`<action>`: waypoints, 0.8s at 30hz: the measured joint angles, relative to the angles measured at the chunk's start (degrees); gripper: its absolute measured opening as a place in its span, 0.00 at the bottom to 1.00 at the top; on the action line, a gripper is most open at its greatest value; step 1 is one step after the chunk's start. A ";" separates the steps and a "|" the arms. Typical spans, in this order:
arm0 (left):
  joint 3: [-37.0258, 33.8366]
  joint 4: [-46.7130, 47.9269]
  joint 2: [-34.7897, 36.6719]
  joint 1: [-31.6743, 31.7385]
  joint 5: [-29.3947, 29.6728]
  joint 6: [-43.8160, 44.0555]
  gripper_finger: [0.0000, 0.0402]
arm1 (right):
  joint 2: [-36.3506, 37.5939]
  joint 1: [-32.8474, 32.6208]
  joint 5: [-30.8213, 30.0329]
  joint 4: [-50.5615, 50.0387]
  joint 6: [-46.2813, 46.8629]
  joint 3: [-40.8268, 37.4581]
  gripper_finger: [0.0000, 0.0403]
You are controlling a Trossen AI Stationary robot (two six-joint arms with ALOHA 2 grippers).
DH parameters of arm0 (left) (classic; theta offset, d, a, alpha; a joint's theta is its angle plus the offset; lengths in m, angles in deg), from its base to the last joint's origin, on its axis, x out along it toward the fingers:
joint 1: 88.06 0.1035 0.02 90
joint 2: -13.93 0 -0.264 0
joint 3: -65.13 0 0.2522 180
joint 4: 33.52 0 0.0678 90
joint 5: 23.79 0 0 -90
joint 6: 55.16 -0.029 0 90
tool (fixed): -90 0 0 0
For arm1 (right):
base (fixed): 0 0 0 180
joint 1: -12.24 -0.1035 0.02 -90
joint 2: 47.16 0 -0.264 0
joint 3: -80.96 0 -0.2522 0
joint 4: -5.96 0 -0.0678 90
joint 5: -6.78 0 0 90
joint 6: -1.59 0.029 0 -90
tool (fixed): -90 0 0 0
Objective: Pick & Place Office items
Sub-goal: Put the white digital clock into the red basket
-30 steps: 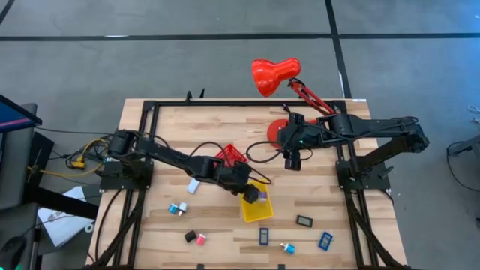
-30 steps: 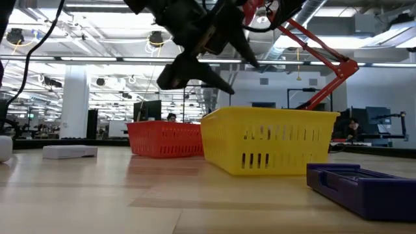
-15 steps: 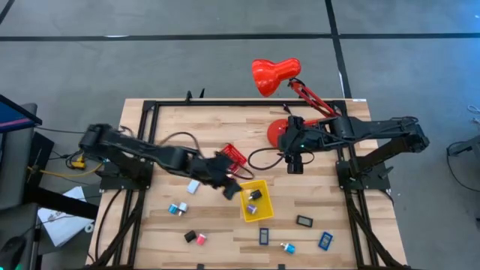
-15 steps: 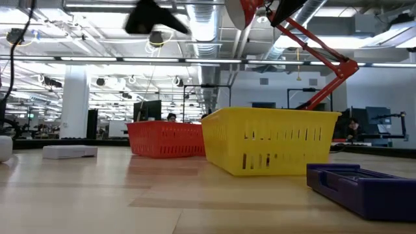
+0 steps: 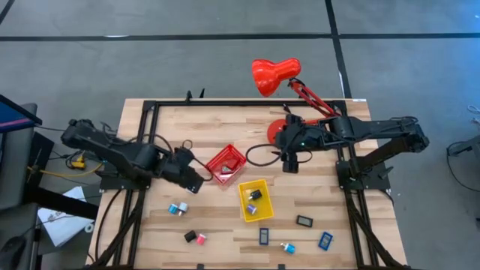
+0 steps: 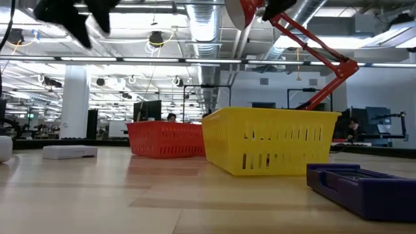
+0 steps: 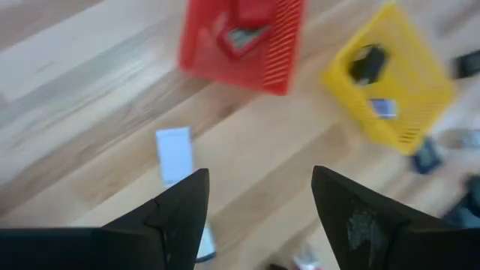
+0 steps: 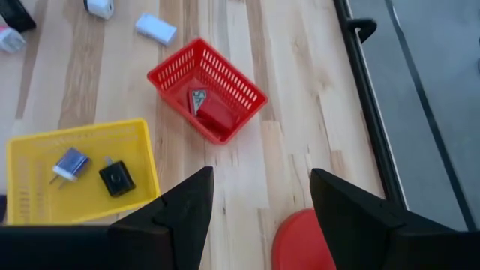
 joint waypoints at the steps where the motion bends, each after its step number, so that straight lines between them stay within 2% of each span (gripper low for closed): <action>1: -1.73 -0.21 -0.11 -0.21 -0.06 0.87 0.58 | -0.05 0.02 -0.02 0.71 0.00 0.00 0.54; 7: -12.68 -0.79 -0.65 -0.02 -3.51 9.18 0.57 | -0.24 0.30 -0.02 1.32 0.56 0.00 0.54; 10: -17.55 -5.18 -0.43 1.03 -6.23 11.43 0.58 | -0.24 0.54 -0.02 1.33 1.72 0.00 0.54; 17: -25.24 -22.30 -0.37 3.71 -7.64 11.49 0.58 | -0.24 0.72 -0.04 1.35 2.55 0.00 0.54; 21: -27.13 -23.88 -0.37 5.30 -7.69 10.38 0.58 | -0.24 0.72 -0.03 1.35 2.57 0.00 0.54; 24: -28.68 -23.79 -0.37 7.07 -9.82 7.05 0.58 | -0.24 0.72 -0.03 1.37 2.57 0.00 0.54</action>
